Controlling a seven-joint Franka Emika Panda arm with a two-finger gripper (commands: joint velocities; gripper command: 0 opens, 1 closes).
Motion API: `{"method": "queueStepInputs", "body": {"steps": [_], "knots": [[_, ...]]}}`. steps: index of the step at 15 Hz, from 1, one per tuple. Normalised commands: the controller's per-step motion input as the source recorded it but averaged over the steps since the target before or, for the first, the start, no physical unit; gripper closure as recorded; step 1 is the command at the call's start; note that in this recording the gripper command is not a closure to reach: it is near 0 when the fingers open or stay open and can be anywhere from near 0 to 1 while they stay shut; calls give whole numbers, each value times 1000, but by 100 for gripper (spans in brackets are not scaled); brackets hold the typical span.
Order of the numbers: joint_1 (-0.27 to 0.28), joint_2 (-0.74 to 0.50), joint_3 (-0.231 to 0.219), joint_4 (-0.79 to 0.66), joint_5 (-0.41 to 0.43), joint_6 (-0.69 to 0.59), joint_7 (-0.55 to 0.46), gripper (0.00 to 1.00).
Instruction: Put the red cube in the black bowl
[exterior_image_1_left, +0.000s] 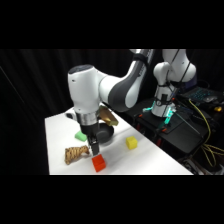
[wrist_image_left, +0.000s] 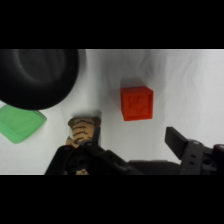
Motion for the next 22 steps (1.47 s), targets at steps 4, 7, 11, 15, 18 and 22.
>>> {"method": "queueStepInputs", "body": {"steps": [4, 7, 11, 15, 18, 22], "knots": [[213, 157, -94, 140, -9, 137, 213, 0], [120, 130, -123, 71, -19, 161, 110, 0], [71, 94, -129, -1, -31, 208, 75, 0], [74, 44, -49, -9, 36, 177, 59, 0], [66, 63, -57, 15, 36, 178, 31, 0], [22, 65, -49, 48, 55, 196, -40, 100]]}}
